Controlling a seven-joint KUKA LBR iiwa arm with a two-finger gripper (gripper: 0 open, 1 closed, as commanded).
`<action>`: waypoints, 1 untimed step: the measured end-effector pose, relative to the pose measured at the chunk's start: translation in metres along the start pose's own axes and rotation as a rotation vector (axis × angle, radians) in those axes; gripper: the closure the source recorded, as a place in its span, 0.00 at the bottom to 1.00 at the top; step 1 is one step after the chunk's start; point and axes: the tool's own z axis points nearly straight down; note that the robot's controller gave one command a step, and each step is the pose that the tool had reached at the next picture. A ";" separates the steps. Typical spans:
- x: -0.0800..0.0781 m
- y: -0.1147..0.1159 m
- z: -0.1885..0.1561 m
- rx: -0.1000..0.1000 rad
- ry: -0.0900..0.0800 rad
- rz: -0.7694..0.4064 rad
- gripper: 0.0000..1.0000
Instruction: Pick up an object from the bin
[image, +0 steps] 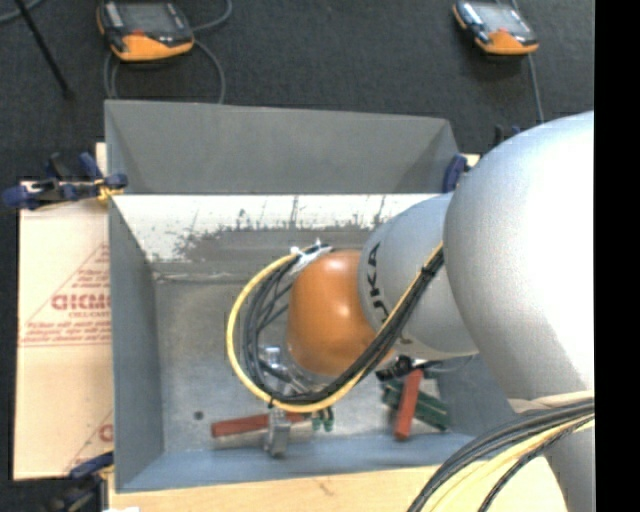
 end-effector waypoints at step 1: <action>0.002 0.000 0.001 0.001 0.005 0.001 1.00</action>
Offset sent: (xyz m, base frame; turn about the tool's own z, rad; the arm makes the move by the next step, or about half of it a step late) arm 0.0000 0.0000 0.0000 0.0000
